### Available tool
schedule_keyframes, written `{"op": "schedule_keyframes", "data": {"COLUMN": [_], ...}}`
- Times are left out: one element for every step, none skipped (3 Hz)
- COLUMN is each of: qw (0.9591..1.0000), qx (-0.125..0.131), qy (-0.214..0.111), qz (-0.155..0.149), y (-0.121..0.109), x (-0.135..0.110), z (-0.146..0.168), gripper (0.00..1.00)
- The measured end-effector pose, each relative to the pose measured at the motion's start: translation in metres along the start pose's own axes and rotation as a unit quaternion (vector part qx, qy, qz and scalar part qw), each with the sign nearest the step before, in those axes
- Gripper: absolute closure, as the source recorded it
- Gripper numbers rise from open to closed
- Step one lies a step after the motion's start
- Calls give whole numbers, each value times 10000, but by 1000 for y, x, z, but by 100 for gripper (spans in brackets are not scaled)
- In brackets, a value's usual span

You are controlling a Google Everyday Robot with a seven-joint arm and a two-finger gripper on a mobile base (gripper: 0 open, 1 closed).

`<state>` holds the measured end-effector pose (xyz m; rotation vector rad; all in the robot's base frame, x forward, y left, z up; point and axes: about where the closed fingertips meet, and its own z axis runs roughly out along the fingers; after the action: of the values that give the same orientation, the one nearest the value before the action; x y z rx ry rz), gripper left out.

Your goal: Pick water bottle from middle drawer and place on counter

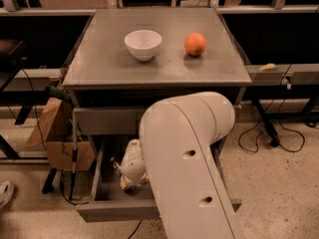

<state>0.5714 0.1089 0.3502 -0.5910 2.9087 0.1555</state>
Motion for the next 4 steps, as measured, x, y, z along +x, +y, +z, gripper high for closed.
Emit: {"op": "schedule_keyframes", "data": {"qw": [9999,9996,9995,9992], "qx": [102,232,183,340], "qy": [-65,-169,-253,-147], "qz": [78,82,37,-130], "y": [-4,-12,-28,-54], "x": [2,5,13,26], "z": [-5,-17,-42,-86], "gripper": [66,89,100,100]}}
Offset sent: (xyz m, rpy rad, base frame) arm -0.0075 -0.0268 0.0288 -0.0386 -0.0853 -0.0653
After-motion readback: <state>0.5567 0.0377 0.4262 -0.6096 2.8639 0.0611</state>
